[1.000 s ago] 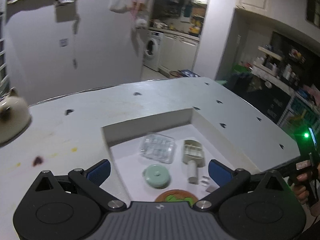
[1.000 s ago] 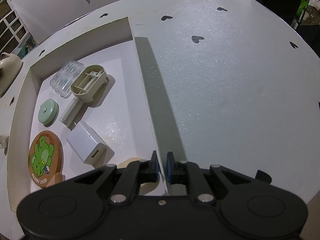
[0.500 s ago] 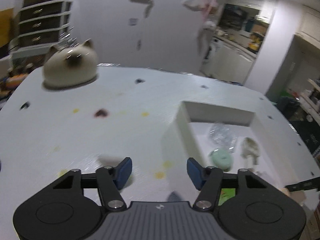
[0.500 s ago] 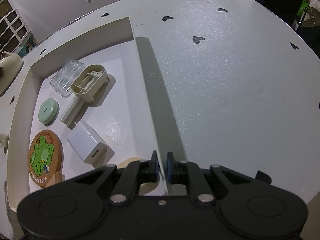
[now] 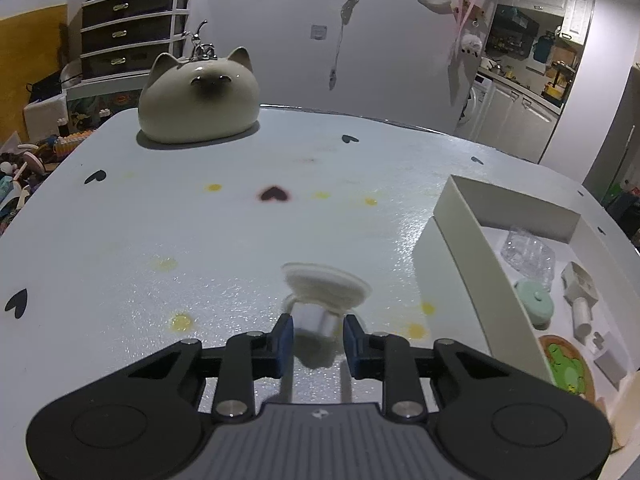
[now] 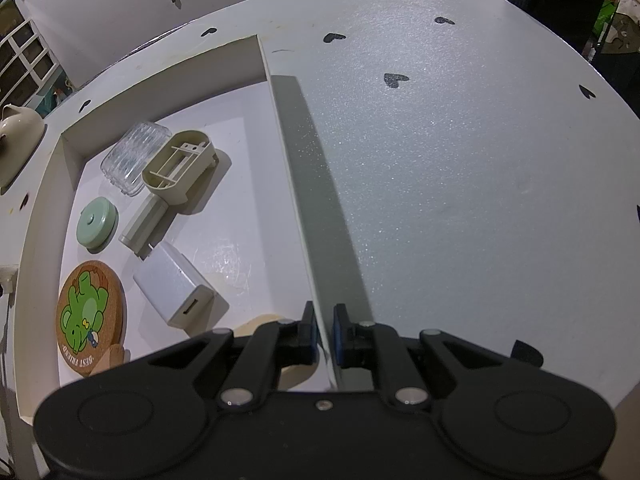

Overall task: Organize rigid objects
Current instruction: 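Move the left tool to the white suction-cup holder and grasp its knob, then lift the white suction-cup holder off the table with the left tool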

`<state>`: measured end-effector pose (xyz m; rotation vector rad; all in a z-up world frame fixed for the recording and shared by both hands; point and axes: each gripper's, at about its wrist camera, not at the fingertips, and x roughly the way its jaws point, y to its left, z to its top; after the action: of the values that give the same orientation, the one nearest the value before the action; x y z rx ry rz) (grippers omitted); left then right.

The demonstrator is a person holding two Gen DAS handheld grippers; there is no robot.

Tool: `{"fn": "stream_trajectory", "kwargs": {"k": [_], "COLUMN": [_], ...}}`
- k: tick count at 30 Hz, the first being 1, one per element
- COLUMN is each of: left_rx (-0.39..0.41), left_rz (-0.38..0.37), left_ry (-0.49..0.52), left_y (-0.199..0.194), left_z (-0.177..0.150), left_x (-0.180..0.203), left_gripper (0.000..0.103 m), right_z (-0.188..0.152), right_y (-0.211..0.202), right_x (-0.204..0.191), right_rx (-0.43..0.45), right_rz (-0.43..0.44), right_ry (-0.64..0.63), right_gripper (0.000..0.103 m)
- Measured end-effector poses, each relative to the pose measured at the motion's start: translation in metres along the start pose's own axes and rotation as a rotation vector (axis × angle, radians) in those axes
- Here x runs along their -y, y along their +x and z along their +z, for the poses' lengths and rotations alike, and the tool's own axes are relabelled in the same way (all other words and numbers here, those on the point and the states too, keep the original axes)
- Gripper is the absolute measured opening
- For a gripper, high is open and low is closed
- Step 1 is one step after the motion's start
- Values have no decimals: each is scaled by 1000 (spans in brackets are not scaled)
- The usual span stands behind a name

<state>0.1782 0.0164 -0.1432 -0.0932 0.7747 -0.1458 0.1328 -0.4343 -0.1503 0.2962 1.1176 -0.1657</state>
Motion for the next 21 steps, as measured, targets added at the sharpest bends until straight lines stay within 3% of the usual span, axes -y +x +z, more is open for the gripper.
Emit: {"fn": "stream_trajectory", "kwargs": {"k": [21], "left_rx": [49], "left_rz": [-48], "left_ry": [76], "left_y": [16], "left_z": [-5], "left_x": [-2], "left_gripper": [31], "right_z": [0], "right_y": [0], "right_x": [1], "right_rx": [1], "right_rz": [1], "right_ry": [3], "right_gripper": [10]}}
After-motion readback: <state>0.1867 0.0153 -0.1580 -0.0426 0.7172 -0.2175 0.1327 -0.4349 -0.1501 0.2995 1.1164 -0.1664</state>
